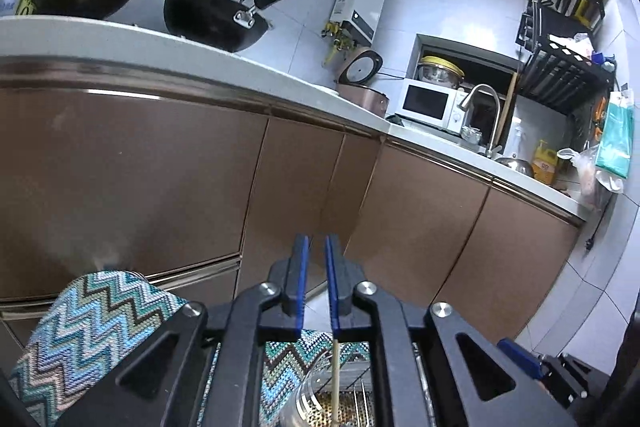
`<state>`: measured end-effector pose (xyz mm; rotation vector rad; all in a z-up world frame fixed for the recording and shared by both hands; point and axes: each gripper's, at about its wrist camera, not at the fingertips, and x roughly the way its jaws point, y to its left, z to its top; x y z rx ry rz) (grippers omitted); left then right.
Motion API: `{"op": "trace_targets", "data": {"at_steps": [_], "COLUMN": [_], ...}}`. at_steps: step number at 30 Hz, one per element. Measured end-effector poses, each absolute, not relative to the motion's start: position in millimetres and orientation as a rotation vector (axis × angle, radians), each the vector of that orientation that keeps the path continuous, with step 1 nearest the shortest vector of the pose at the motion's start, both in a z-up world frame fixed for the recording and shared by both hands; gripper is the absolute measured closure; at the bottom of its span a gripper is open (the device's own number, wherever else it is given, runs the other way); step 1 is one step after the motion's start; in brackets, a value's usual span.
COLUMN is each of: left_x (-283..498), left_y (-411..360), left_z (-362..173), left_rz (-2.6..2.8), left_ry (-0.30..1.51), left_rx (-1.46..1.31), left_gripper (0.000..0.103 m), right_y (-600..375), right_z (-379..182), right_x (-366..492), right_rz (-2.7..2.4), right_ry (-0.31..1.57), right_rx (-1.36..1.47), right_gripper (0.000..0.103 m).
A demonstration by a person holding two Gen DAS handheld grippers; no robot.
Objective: Organize utensils
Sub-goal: 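Carry chopstick and spoon to the wire holder and open both tools to drop them, then move both tools back over the utensils on the cloth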
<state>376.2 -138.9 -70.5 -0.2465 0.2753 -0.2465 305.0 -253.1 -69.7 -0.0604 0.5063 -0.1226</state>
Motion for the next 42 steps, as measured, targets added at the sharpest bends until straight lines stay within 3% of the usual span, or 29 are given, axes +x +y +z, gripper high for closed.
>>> {"op": "trace_targets", "data": {"at_steps": [8,13,27,42], "left_x": [321,277,171,96], "left_y": [-105,-73,34,106], "left_z": [-30,-5,23,1], "left_rz": [-0.220,-0.179,-0.033,-0.021], "left_ry": [0.231,0.205,0.274,0.435], "left_rx": [-0.205,-0.191,-0.153,-0.180], "left_gripper": [0.081,0.060,0.059,0.059], "right_y": [-264,-275,-255,-233], "right_z": [-36,-16,23,27], "right_x": [257,210,101,40], "right_rz": [-0.133,-0.147,-0.096,0.007], "right_ry": [0.450,0.424,0.375,0.362], "right_rx": [-0.001,0.067,0.139,0.226], "right_gripper": [0.069,0.067,0.064,0.063]}}
